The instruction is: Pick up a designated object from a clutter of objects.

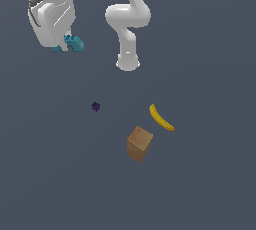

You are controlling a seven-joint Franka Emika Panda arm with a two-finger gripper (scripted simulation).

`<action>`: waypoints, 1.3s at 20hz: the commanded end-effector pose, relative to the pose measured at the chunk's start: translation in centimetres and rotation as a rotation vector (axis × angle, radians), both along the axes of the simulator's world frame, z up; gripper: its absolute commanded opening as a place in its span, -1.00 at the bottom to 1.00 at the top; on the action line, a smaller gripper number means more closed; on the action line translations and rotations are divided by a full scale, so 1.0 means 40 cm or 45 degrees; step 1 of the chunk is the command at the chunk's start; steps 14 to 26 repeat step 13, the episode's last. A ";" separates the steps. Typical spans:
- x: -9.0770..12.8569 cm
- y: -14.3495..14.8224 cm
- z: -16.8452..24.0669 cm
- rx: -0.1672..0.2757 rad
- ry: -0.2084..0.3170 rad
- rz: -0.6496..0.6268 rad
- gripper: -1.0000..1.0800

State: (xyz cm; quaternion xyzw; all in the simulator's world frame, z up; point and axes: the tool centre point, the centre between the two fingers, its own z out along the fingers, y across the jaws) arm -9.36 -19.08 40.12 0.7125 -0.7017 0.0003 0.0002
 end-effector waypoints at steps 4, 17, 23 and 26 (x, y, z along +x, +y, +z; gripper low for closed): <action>-0.032 0.002 0.069 0.000 0.000 0.001 -1.00; -0.040 0.003 0.097 0.001 0.000 0.003 -1.00; -0.040 0.003 0.097 0.001 0.000 0.003 -1.00; -0.040 0.003 0.097 0.001 0.000 0.003 -1.00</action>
